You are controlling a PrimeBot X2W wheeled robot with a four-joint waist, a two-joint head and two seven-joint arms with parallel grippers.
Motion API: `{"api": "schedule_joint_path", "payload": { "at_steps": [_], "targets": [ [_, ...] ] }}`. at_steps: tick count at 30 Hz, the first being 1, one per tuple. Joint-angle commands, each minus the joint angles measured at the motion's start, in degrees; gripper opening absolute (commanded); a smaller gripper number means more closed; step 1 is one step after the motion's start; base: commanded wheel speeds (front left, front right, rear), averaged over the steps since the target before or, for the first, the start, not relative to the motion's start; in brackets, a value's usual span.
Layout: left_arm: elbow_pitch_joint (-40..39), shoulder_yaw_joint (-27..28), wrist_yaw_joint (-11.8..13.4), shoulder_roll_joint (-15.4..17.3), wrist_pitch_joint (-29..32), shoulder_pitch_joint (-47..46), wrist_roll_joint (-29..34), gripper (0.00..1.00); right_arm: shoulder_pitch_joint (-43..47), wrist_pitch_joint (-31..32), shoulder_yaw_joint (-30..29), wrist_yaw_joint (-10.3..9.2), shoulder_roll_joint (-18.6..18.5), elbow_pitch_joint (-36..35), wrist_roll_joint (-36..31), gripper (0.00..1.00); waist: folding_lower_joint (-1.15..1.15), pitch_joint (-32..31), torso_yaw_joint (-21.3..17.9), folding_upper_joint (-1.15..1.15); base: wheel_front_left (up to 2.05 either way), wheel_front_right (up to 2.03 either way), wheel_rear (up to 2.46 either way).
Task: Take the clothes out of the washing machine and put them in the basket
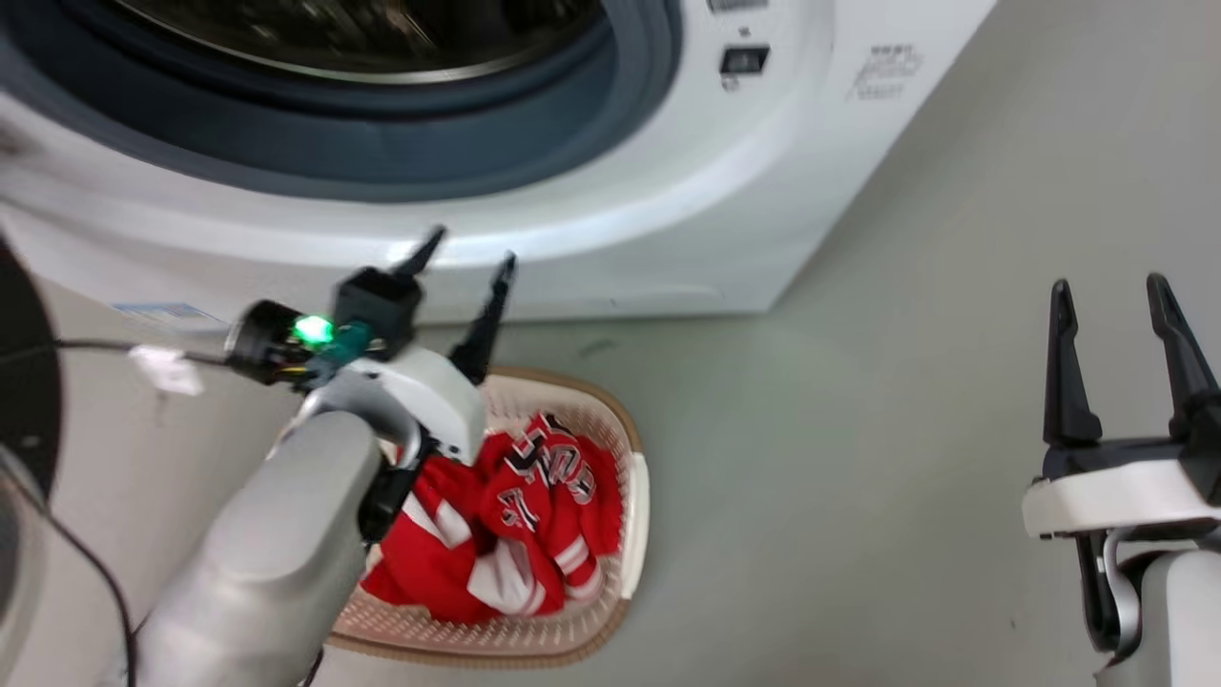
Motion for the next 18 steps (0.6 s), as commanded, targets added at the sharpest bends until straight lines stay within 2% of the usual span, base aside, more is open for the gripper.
{"api": "schedule_joint_path", "payload": {
  "at_steps": [1,8,14,18],
  "targets": [
    [-1.93,1.47,0.74,0.4,-0.12,2.09,1.04,1.0,0.87,-0.11,-0.2,-0.06,0.01,0.01,-0.35,1.0,0.01,-4.26,2.63,0.0,0.0,0.0,0.0],
    [-16.59,14.82,4.93,1.44,-0.13,13.55,7.78,1.0,4.19,-0.11,-0.3,-0.06,0.02,-0.08,-0.87,1.0,0.01,-11.17,4.54,0.0,0.0,0.0,0.0],
    [-23.93,24.46,5.89,-1.08,-0.13,24.06,11.4,1.0,8.12,-0.11,0.73,-0.06,0.02,-0.62,-0.02,1.0,0.01,-16.58,5.27,0.0,0.0,0.0,0.0],
    [-26.79,29.41,5.64,-3.64,-0.13,30.2,13.42,1.0,10.79,-0.11,1.9,-0.06,0.02,-1.08,1.12,1.0,0.01,-19.39,5.3,0.0,0.0,0.0,0.0]
  ]
}}
